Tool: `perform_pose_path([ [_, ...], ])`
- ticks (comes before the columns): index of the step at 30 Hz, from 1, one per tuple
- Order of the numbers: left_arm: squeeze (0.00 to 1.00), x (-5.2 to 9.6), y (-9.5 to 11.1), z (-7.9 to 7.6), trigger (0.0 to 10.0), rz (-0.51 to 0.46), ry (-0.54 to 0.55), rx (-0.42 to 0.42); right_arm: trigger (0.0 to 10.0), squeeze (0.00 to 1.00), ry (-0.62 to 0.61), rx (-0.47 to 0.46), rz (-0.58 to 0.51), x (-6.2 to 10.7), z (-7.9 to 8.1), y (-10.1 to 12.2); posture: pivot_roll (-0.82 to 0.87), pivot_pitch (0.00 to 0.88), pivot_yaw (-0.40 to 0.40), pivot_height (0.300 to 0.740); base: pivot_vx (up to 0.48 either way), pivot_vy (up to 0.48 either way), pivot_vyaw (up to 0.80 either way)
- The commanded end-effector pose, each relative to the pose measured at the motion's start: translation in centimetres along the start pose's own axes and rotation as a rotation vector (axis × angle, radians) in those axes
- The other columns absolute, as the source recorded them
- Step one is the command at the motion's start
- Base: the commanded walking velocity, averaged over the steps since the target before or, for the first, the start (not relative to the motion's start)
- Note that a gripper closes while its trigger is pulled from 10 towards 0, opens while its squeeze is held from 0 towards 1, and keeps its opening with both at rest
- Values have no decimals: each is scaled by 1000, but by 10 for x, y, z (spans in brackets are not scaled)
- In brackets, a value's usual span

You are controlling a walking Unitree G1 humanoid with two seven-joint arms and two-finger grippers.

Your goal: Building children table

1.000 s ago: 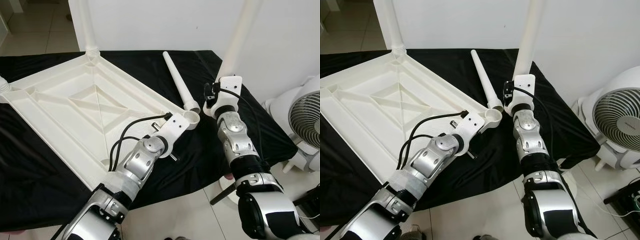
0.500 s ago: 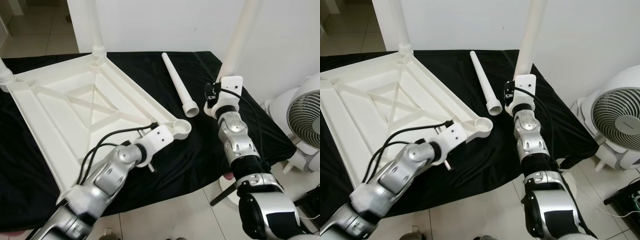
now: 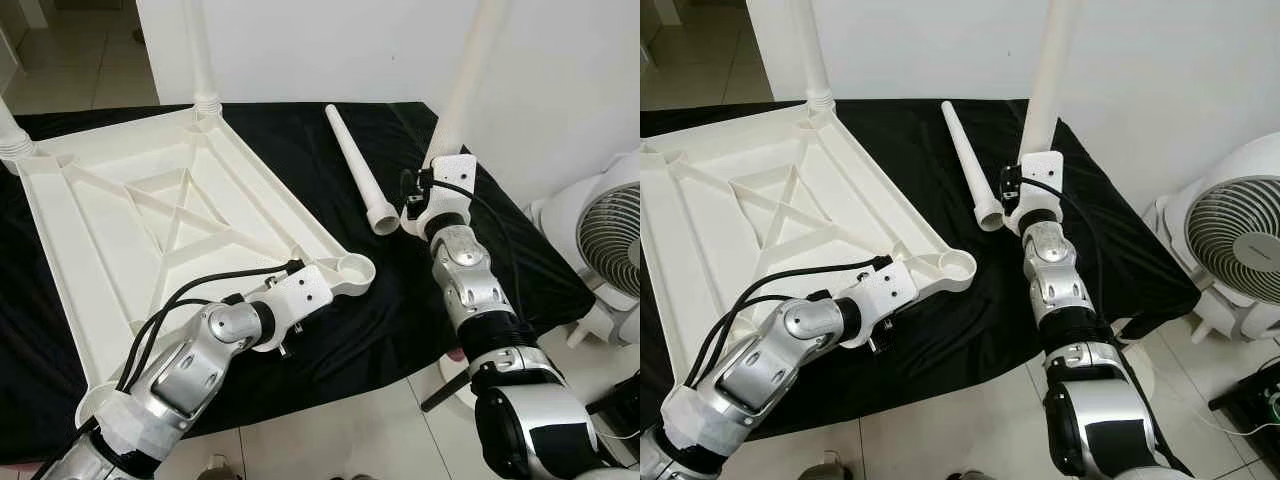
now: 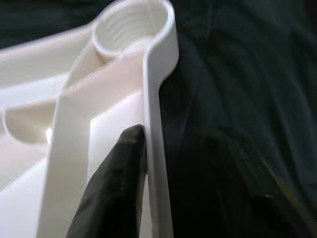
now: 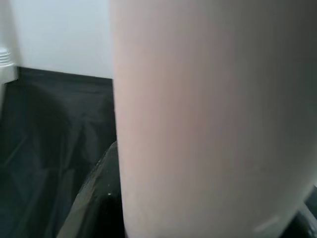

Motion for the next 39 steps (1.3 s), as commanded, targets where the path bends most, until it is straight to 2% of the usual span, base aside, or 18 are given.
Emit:
perform_pose_path([
  [1, 0, -2, 12, -5, 10000, -48, -47, -13, 10000, 0, 27, 4, -1, 0, 4, 2, 119, 31, -80, 740, 0, 0, 0],
  [2, 0, -1, 16, -1, 10000, -67, -37, 2, 10000, 0, 70, 10, 6, 1, 11, 0, 116, 35, -83, 740, 0, 0, 0],
  [7, 0, 0, 20, 4, 10000, -90, -22, 20, 10000, 0, 106, 14, 10, 3, 16, -1, 116, 38, -87, 740, 0, 0, 0],
  [8, 0, 2, 23, 13, 10000, -121, 23, 38, 10000, 0, 146, 19, 15, 6, 22, -3, 116, 43, -89, 740, 0, 0, 0],
  [9, 0, 2, 23, 13, 10000, -121, 23, 38, 10000, 0, 146, 19, 15, 6, 22, -3, 116, 43, -89, 740, 0, 0, 0],
  [11, 0, 10, 24, 32, 10000, -163, 107, 77, 10000, 0, 223, 13, 21, 12, 34, -7, 116, 55, -95, 740, 0, 0, 0],
  [16, 0, 18, 27, 43, 10000, -215, 162, 111, 10000, 0, 268, -18, 29, 16, 42, -11, 112, 60, -96, 740, 0, 0, 0],
  [19, 0, 24, 27, 54, 10000, -238, 255, 128, 10000, 0, 316, -87, 29, 22, 51, -14, 114, 63, -93, 740, 0, 0, 0],
  [21, 0, 26, 25, 56, 10000, -237, 273, 162, 10000, 0, 334, -133, 28, 26, 57, -15, 116, 66, -93, 740, 0, 0, 0],
  [24, 0, 27, 22, 51, 10000, -225, 261, 165, 10000, 0, 345, -159, 30, 29, 60, -16, 123, 69, -92, 740, 0, 0, 0],
  [31, 0, 31, 18, 48, 10000, -219, 259, 184, 10000, 0, 344, -172, 40, 34, 60, -18, 131, 72, -94, 740, 0, 0, 0],
  [39, 0, 41, 7, 47, 10000, -205, 264, 221, 10000, 0, 363, -185, 66, 49, 56, -24, 130, 74, -95, 740, 0, 0, 0],
])
Point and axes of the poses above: a point about 5 cm out from each wrist's last joint towards the gripper, its own x axis pointing back from the gripper into the wrist, its own y axis along the axis of the wrist's last joint, z = x × y, the point moved 3 cm from there along -x, pointing out of the wrist towards the gripper, and after that the axes turned 14 degrees about -x, right-handed, at the moved point
